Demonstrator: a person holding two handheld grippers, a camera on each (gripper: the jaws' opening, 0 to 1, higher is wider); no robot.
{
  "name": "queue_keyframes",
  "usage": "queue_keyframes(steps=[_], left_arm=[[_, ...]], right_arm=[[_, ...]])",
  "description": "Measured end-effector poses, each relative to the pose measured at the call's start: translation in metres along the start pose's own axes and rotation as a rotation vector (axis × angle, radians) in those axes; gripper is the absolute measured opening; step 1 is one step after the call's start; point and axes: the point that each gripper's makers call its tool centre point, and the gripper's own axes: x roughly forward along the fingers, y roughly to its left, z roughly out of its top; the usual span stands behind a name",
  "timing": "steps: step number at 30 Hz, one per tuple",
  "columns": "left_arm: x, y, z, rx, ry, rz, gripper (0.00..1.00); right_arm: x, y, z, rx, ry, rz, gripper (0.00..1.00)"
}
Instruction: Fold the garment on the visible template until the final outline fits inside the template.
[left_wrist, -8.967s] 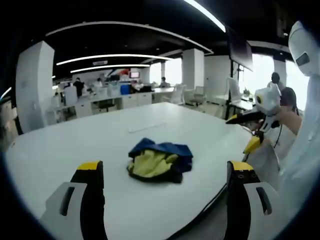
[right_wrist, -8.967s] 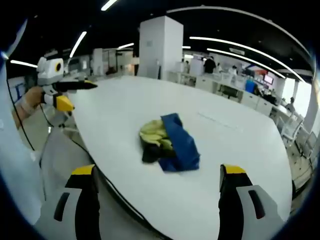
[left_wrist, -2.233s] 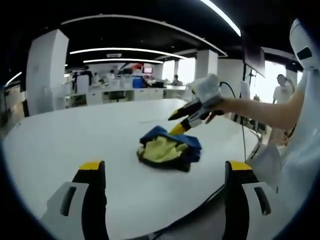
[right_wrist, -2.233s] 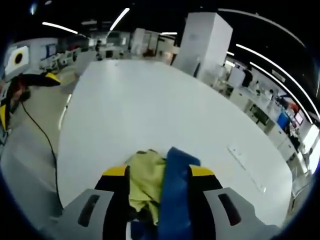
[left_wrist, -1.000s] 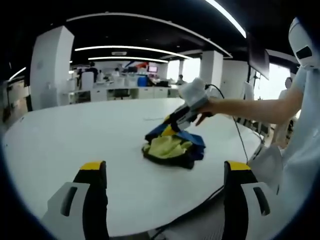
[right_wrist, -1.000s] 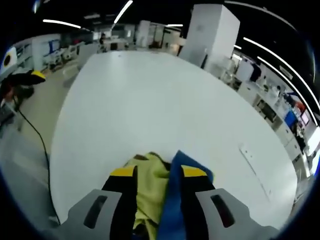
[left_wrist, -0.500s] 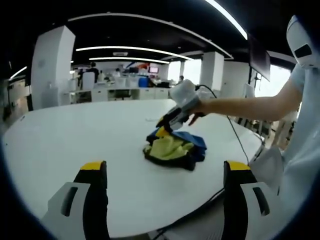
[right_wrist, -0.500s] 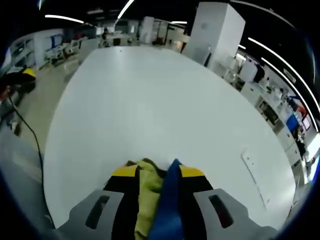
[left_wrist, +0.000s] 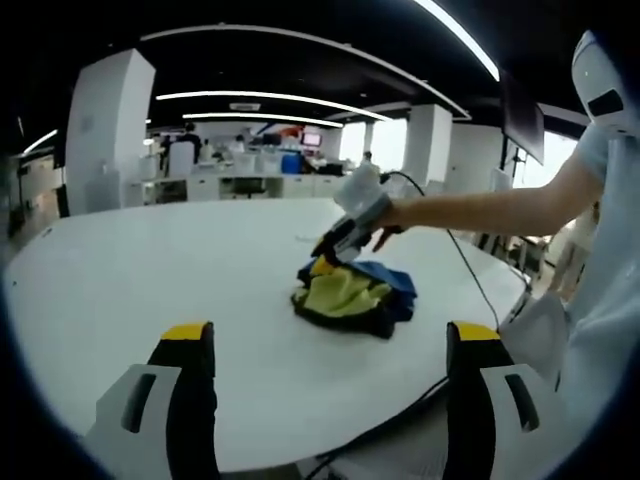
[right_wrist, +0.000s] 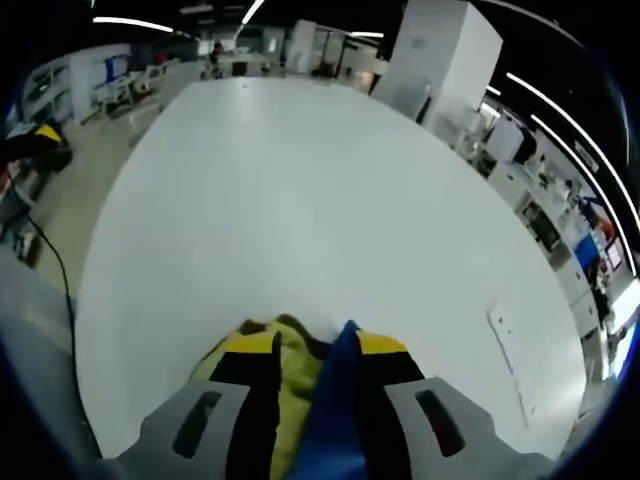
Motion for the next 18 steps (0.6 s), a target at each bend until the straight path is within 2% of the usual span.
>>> queue_keyframes(steps=[2, 7, 9, 14, 18], left_arm=[[0.000, 0.001, -0.001, -0.004, 0.006, 0.003, 0.93], [0.002, -0.001, -0.003, -0.006, 0.009, -0.007, 0.93], [0.002, -0.001, -0.003, -0.007, 0.007, -0.006, 0.93], [0.003, 0.000, -0.003, -0.007, 0.007, -0.003, 0.93], [0.004, -0.001, -0.002, -0.007, 0.002, -0.008, 0.93]], right_arm=[[0.004, -0.002, 0.001, 0.019, 0.000, 0.014, 0.26], [0.011, -0.008, -0.004, 0.002, 0.032, 0.011, 0.26], [0.012, -0.006, -0.007, -0.017, 0.046, 0.007, 0.25], [0.017, -0.013, -0.010, -0.160, 0.110, -0.030, 0.25], [0.019, -0.011, -0.010, -0.144, 0.114, -0.026, 0.23]])
